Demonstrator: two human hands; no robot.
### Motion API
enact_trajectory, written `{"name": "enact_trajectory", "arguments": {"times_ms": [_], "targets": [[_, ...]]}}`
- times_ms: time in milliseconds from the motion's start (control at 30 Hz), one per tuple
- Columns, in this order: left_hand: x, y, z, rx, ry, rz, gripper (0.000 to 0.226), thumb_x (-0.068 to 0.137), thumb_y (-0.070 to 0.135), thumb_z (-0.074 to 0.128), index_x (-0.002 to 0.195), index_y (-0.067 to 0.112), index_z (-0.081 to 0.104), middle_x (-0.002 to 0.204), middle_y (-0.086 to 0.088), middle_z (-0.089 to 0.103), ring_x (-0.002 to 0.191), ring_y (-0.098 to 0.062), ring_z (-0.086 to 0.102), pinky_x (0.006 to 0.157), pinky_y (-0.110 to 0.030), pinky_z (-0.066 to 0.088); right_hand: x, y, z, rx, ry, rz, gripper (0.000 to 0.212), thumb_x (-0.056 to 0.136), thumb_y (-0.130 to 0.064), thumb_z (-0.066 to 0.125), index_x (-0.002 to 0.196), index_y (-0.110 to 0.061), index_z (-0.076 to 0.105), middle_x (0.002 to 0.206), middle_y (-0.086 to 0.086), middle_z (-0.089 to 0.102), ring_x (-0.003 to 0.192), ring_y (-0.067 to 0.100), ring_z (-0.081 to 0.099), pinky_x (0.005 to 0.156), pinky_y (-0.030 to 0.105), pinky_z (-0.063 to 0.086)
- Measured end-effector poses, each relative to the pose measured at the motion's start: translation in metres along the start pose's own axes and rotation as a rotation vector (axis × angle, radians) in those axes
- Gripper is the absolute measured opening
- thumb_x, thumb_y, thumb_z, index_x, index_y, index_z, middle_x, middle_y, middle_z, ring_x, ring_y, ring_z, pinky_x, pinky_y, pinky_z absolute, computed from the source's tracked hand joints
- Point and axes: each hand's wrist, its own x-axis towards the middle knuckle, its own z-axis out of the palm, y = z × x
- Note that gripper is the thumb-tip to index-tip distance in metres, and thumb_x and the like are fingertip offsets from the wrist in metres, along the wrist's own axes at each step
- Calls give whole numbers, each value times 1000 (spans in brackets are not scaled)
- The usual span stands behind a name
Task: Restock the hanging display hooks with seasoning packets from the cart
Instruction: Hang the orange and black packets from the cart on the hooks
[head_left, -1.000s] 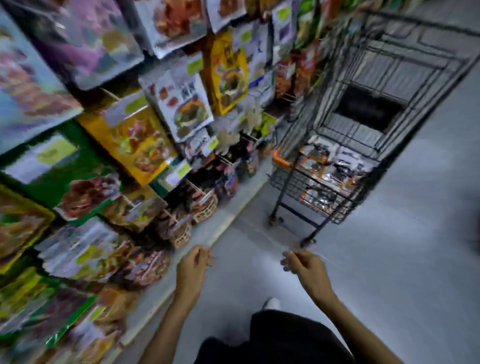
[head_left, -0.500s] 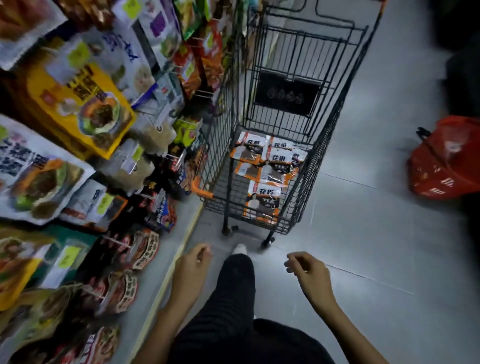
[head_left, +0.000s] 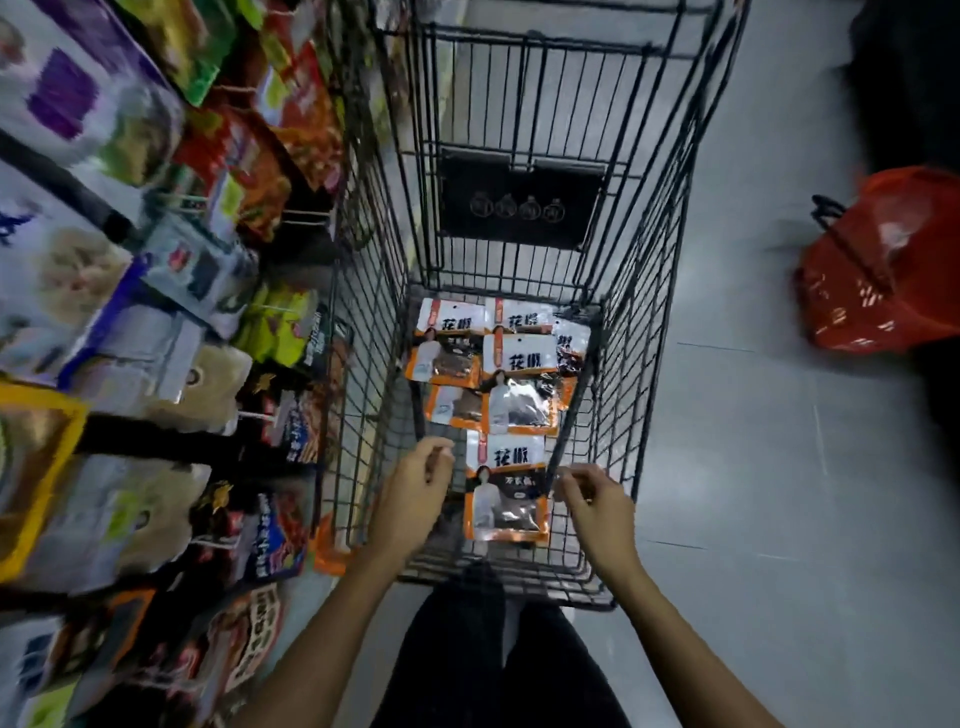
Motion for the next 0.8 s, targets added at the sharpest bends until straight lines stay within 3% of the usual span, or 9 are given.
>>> {"name": "enact_trajectory", "arguments": {"times_ms": [100, 200, 333, 467, 533, 633, 800], "targets": [[60, -13, 19, 0, 11, -75, 18, 98, 21, 48, 106, 13, 62, 87, -10, 69, 67, -19, 59, 58, -32, 43, 50, 13, 25, -23, 22, 71, 16, 96, -16, 54, 102, -7, 67, 83, -3, 67, 73, 4, 60, 59, 5, 42], [114, -34, 47, -99, 8, -195, 14, 94, 9, 52, 96, 1, 64, 92, -16, 68, 85, -28, 62, 68, -30, 45, 89, 42, 51, -59, 6, 170, 18, 96, -14, 55, 106, -3, 64, 95, 8, 69, 84, 18, 63, 73, 24, 51], [172, -57, 95, -69, -13, -240, 19, 93, 18, 56, 95, 3, 66, 89, -8, 65, 80, -19, 57, 65, -24, 39, 117, 90, 84, -148, -26, 352, 23, 94, -21, 59, 112, -6, 59, 104, 9, 67, 94, 20, 62, 75, 26, 45], [211, -70, 146, -77, -141, -304, 11, 91, 17, 60, 89, 7, 59, 81, -10, 58, 77, -23, 54, 60, -28, 39, 126, 127, 109, -209, -47, 488, 40, 87, -29, 69, 116, -5, 56, 113, 11, 64, 107, 27, 60, 85, 32, 46], [224, -74, 164, -87, -145, -318, 15, 90, 16, 62, 94, 2, 63, 88, -18, 65, 85, -30, 59, 70, -37, 48, 131, 137, 117, -259, -43, 505, 46, 84, -30, 72, 118, -4, 54, 116, 13, 61, 109, 28, 57, 90, 35, 48], [238, -73, 180, -72, -100, -369, 32, 87, 25, 66, 113, 5, 63, 110, -14, 67, 103, -30, 61, 89, -42, 49, 138, 144, 125, -287, -17, 518, 48, 80, -30, 76, 116, -5, 56, 116, 13, 60, 108, 27, 58, 93, 40, 50], [258, -64, 196, -67, -26, -530, 37, 82, 27, 72, 109, 3, 65, 111, -14, 67, 102, -29, 63, 84, -34, 52, 139, 145, 134, -292, 37, 561, 39, 81, -29, 75, 110, -8, 58, 111, 9, 62, 103, 25, 60, 90, 43, 51]]}}
